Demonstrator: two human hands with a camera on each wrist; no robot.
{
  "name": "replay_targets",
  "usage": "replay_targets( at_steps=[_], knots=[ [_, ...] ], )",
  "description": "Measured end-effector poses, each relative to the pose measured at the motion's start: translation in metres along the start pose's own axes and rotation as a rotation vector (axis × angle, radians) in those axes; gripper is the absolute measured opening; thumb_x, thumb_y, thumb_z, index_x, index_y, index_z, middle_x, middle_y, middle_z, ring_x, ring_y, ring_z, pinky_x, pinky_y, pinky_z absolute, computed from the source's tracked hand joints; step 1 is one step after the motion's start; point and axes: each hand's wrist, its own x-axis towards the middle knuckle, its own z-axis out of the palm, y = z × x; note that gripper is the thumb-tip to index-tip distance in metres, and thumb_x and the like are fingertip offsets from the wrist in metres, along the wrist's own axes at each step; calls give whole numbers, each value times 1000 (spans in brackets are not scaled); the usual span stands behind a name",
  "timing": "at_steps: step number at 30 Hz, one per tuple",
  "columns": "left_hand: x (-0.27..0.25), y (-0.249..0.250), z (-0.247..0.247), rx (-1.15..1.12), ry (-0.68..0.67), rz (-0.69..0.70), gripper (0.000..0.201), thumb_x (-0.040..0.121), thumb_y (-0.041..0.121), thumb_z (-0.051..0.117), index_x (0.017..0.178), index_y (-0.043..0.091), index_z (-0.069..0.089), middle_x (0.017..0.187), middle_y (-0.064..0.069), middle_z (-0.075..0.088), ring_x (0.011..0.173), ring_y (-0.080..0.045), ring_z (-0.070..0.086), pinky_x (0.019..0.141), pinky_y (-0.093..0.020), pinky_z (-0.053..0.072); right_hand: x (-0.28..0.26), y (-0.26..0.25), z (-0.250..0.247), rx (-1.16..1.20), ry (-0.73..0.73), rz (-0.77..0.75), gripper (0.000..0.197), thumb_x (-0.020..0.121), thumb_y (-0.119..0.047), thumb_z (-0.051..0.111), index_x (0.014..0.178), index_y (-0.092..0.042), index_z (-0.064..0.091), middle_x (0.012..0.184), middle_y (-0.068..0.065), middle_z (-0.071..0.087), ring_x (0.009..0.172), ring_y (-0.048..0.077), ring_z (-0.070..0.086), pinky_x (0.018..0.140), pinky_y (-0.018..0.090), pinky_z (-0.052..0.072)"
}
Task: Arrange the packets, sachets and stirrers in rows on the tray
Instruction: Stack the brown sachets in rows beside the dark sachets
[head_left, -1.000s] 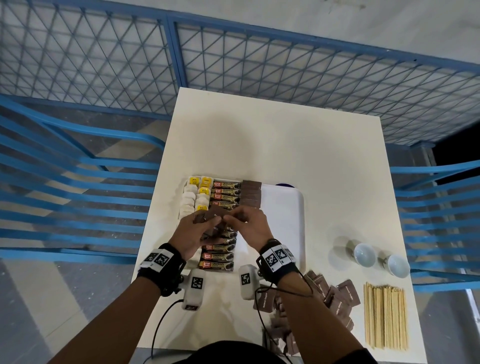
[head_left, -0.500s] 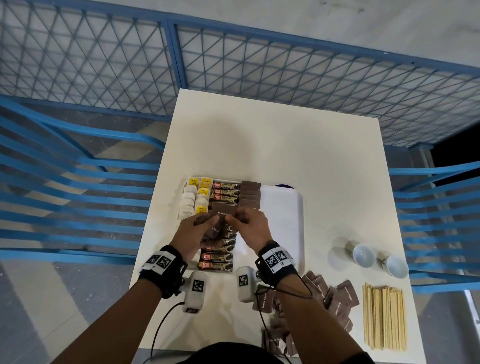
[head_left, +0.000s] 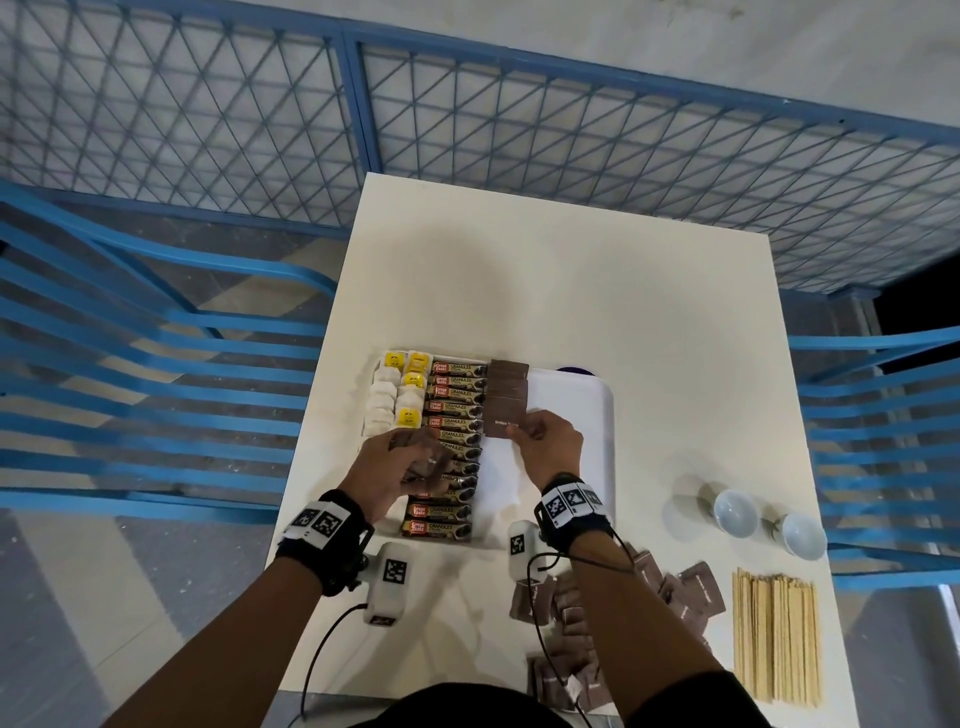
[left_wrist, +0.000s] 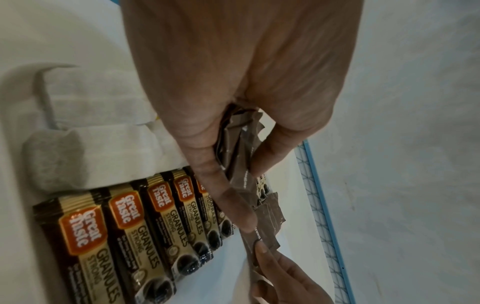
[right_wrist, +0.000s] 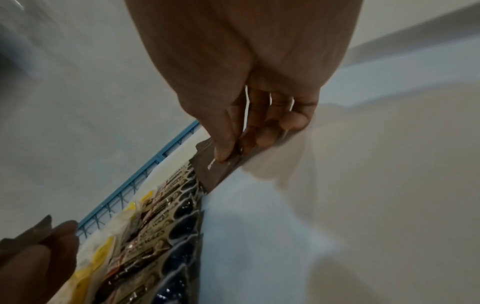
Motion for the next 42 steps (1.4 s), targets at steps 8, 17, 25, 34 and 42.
replay_targets(
  at_steps=[8, 17, 25, 34, 42],
  knots=[
    [-1, 3, 1, 7, -55, -16, 24, 87, -18, 54, 106, -7, 63, 101, -27, 70, 89, -34, 73, 77, -48, 63, 0, -3, 1, 33, 34, 46, 24, 78, -27, 85, 90, -19, 66, 76, -5, 67, 66, -1, 57, 59, -3, 37],
    [-4, 1, 0, -15, -93, -27, 25, 96, -5, 59, 120, -4, 64, 105, -25, 73, 94, -37, 73, 79, -50, 62, -4, -4, -5, 51, 66, 58, 27, 79, -34, 82, 95, -18, 65, 79, -2, 69, 72, 7, 60, 67, 6, 43],
    [-6, 4, 4, 11, -120, -14, 29, 93, -1, 64, 123, 1, 64, 114, -24, 72, 101, -37, 73, 80, -51, 61, -31, -32, 4, 172, -175, -186, 26, 83, -45, 77, 95, -22, 72, 87, -8, 73, 81, 1, 66, 72, 13, 50],
    [-6, 1, 7, 25, -53, 18, 38, 92, 9, 72, 125, -2, 58, 116, -22, 72, 101, -42, 72, 79, -55, 61, -27, -32, 15, 257, -212, -181, 7, 87, -25, 75, 94, -22, 76, 87, -3, 75, 74, 13, 69, 78, 36, 59],
    [-1, -4, 4, 28, -37, 12, 24, 95, 3, 65, 119, 0, 62, 108, -21, 73, 89, -37, 74, 77, -53, 62, -31, -25, 10, 284, -227, -101, 13, 82, -23, 82, 85, -22, 69, 78, 3, 73, 64, 14, 66, 63, 19, 51]
  ],
)
